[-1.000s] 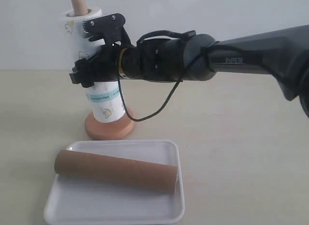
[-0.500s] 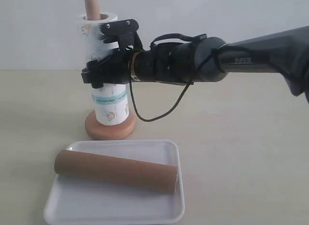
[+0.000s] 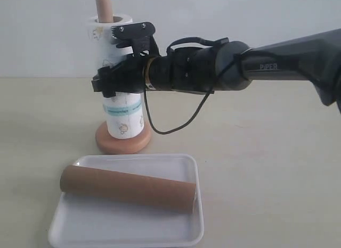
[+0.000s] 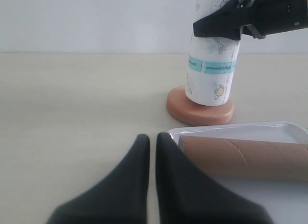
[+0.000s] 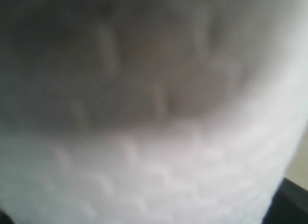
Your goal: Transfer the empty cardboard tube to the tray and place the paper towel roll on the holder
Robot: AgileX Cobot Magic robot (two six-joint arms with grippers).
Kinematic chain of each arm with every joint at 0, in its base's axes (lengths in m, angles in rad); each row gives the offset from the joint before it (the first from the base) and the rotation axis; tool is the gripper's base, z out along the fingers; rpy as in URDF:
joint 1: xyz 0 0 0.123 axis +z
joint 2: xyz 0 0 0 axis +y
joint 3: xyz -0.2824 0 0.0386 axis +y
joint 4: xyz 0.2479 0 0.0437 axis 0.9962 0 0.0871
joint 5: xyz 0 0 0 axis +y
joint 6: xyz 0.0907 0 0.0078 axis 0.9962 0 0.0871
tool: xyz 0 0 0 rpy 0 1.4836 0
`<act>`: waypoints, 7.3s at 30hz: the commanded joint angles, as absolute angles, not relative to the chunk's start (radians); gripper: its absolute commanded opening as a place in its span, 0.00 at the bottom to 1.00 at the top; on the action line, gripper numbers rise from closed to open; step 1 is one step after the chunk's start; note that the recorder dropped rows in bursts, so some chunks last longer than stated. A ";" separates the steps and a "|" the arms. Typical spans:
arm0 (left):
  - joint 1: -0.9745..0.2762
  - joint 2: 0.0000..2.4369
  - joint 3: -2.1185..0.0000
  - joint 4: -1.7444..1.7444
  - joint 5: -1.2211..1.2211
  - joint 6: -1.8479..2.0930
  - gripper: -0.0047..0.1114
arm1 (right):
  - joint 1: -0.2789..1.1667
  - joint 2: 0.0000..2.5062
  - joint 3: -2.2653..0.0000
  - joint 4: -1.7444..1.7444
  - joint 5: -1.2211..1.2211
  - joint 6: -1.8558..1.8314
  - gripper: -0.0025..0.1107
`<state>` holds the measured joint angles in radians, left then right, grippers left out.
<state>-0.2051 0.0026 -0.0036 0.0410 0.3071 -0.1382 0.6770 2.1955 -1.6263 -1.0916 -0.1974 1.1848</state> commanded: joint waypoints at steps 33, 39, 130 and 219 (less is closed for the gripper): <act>-0.208 0.000 0.000 0.033 0.306 -0.137 0.08 | 0.668 2.181 -1.629 -1.083 -0.186 1.254 0.95; -0.208 0.000 0.000 0.033 0.306 -0.137 0.08 | 0.668 2.147 -1.629 -1.083 -0.181 1.266 0.95; -0.208 0.000 0.000 0.033 0.306 -0.137 0.08 | 0.719 1.677 -1.624 -0.585 1.039 0.723 0.03; -0.208 0.000 0.000 0.033 0.306 -0.137 0.08 | 0.251 0.000 0.000 0.087 0.116 0.284 0.03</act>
<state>-0.2051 0.0026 -0.0036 0.0410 0.3071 -0.1382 0.2512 0.0042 0.0005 -0.1283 0.0217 0.5690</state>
